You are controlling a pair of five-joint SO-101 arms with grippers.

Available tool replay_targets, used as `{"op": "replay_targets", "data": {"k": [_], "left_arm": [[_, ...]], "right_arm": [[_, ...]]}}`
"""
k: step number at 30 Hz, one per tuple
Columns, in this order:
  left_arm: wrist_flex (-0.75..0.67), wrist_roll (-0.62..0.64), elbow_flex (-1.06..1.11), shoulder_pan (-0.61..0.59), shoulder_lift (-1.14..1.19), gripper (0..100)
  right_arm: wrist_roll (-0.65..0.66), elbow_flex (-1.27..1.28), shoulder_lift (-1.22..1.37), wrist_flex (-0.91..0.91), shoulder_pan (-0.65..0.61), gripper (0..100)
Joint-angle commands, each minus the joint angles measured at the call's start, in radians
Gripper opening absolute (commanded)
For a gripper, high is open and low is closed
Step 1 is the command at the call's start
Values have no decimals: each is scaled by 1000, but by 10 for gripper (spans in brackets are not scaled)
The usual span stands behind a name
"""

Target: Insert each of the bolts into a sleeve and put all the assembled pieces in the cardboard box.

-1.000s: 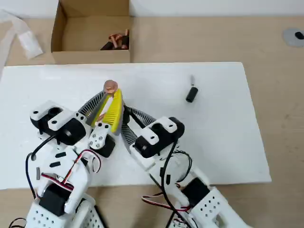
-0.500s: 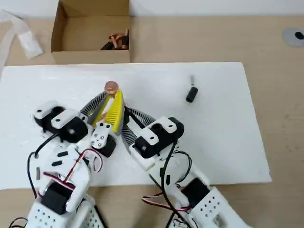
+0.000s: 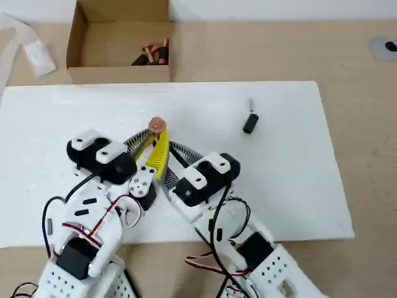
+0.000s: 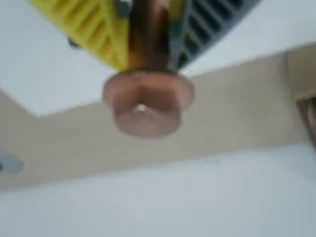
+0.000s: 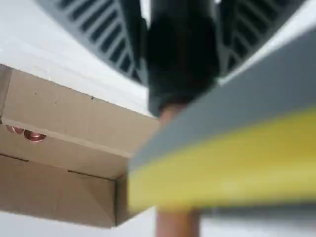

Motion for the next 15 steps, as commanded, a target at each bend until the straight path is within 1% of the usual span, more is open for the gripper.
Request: {"op": "replay_targets", "data": {"k": [1, 3, 5, 11, 15], "left_arm": [[104, 41, -103, -17, -7, 114], [157, 114, -143, -48, -5, 157], [192, 147, -172, -71, -5, 174], [333, 147, -279, -95, -5, 175], [462, 147, -413, -109, -4, 172]], "right_arm": [[11, 1, -19, -3, 12, 9], [11, 1, -18, 3, 16, 9], [11, 1, -16, 3, 16, 9], [11, -1, -15, 3, 18, 9], [11, -45, -8, 6, 81, 9]]}}
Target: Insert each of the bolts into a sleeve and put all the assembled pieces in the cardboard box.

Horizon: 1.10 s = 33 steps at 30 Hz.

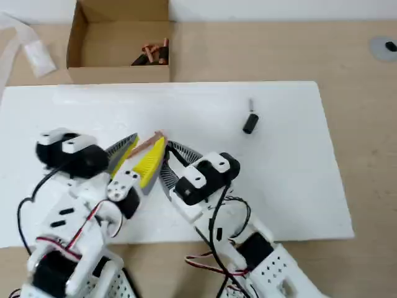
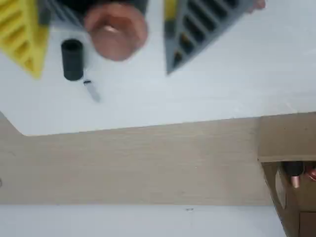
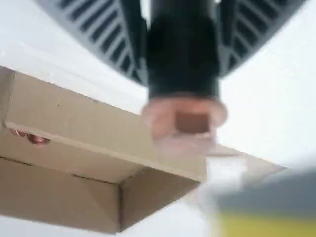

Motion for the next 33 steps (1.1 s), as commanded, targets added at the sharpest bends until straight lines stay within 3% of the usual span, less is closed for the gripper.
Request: {"op": "replay_targets", "data": {"k": [1, 9, 14, 21, 27, 33], "left_arm": [[87, 6, -150, -51, -1, 171], [109, -123, -180, -374, 262, 115], [115, -135, -190, -433, 452, 104], [114, -133, -241, -459, 487, 104], [137, -138, -239, -459, 489, 106], [207, -249, -247, -454, 486, 105]], "right_arm": [[11, -68, -7, 15, 87, 9], [9, -308, 41, 161, 249, 9], [6, -575, 311, 158, 251, 9], [3, -967, 814, 150, 251, 9], [9, -1147, 1190, -103, 257, 9], [11, -1310, 1570, -390, 268, 9]]}}
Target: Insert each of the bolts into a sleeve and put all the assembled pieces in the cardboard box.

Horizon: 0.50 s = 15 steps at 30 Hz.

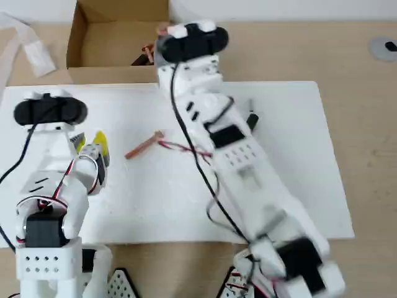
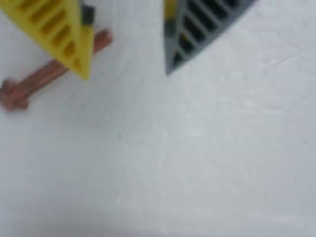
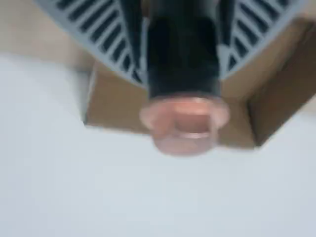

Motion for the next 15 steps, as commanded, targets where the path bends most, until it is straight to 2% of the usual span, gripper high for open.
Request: {"op": "replay_targets", "data": {"k": [1, 8, 15], "left_arm": [[29, -37, -60, -8, -1, 105], [43, -32, -63, -14, -4, 104], [43, -34, -81, -14, -4, 104]], "right_arm": [[11, -183, 206, -150, 22, 9], [11, -522, 653, -233, 44, 9], [11, -1058, 1173, -316, 68, 9]]}}
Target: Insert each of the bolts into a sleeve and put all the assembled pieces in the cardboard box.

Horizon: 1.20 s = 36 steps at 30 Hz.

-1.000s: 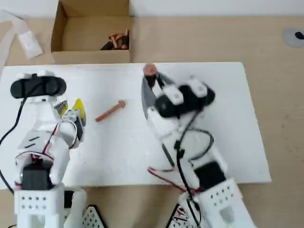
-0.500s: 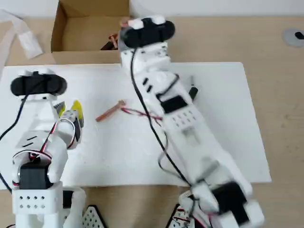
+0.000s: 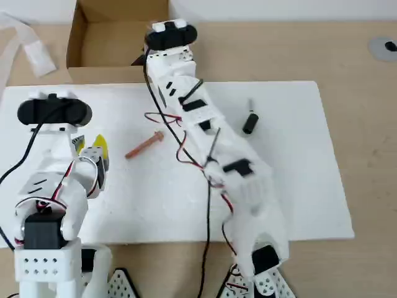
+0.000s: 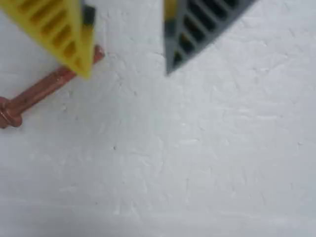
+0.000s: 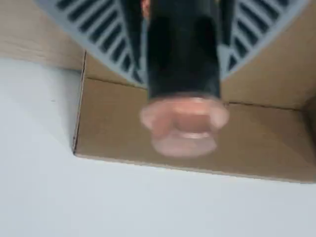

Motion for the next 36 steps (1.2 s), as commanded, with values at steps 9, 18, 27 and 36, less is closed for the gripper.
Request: {"op": "replay_targets", "data": {"k": [9, 18, 27, 36], "left_arm": [[5, -3, -43, -12, -2, 105], [5, -2, -40, -12, 5, 108], [3, -2, 2, -12, 5, 108], [3, -2, 2, -11, 5, 108]], "right_arm": [[190, -961, 739, -44, -1, 18], [227, -1449, 998, 443, -4, 320], [104, -1443, 835, 595, 2, 326], [-41, -1443, 553, 928, 4, 326]]}}
